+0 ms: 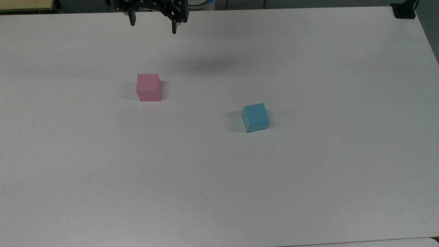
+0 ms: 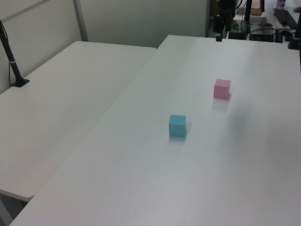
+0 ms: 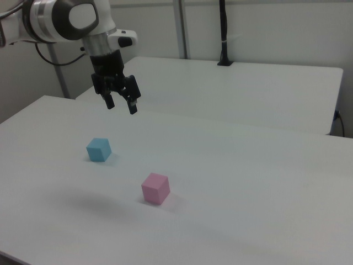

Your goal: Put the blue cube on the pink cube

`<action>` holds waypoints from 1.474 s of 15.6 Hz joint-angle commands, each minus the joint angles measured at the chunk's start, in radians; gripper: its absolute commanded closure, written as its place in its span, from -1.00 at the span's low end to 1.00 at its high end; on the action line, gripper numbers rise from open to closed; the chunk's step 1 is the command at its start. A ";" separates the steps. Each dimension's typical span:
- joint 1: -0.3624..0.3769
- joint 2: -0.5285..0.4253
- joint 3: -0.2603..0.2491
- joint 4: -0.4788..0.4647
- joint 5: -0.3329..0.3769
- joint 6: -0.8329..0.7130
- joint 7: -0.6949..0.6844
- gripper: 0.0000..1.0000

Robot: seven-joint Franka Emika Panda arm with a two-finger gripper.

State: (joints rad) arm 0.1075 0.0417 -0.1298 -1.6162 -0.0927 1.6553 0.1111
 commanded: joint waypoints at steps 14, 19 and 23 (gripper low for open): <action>0.023 0.041 -0.011 -0.014 0.024 0.034 -0.093 -1.00; 0.200 0.138 -0.097 0.002 0.146 0.131 -0.082 -1.00; 0.332 0.254 -0.155 0.024 0.185 0.273 -0.077 -1.00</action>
State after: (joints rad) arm 0.3395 0.2195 -0.2080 -1.6206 0.0635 1.8468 0.0379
